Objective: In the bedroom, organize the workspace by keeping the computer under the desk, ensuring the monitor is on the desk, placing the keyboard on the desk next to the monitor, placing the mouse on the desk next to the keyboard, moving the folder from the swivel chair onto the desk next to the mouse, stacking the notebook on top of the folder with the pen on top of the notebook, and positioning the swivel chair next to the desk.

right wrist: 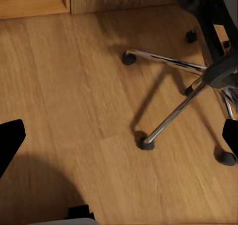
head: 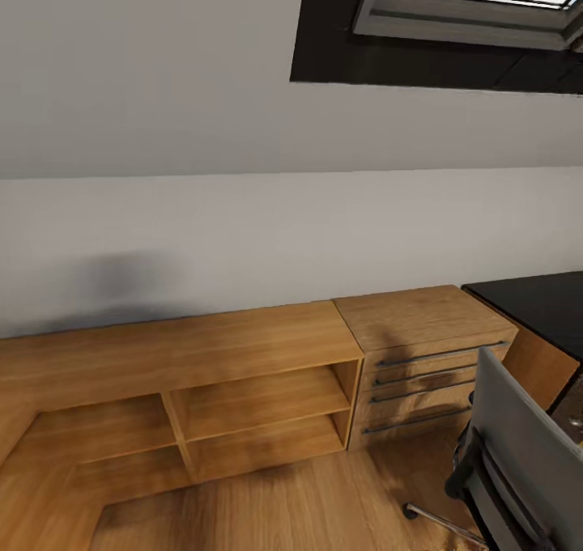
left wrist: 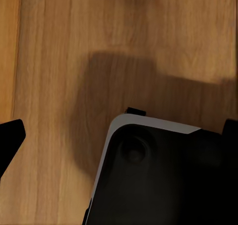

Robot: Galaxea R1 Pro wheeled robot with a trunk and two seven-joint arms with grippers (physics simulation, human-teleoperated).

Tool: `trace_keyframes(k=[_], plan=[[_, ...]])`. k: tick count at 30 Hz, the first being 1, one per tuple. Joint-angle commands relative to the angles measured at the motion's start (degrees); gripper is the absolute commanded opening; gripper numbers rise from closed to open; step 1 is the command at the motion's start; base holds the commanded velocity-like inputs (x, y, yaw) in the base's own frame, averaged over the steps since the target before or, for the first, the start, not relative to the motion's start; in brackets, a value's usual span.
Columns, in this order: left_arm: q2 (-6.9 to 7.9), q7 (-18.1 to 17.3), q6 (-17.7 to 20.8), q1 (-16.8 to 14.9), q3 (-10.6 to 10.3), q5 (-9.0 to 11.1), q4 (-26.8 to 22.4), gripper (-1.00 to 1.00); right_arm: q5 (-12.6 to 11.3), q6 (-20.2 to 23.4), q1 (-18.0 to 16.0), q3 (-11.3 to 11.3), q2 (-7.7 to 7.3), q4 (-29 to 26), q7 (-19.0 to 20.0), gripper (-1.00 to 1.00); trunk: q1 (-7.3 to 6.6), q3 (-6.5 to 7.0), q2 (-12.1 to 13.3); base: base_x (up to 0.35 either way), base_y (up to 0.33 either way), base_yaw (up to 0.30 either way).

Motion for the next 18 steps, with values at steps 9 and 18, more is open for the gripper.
trace_keyframes(k=[9, 18], plan=[[0.05, 0.37, -0.05, 0.04, -0.53, 0.34, -0.13, 1.0, 0.09, -0.03, -0.04, 0.46, 0.02, 0.08, -0.12, 1.0, 0.01, 0.38, -0.05, 0.0, 0.077, -0.25], [-0.01, 0.37, -0.12, 0.04, -0.57, 0.34, -0.13, 1.0, 0.09, -0.03, -0.04, 0.46, -0.03, 0.08, -0.1, 1.0, 0.01, 0.82, -0.05, 0.078, 0.258, -0.247]])
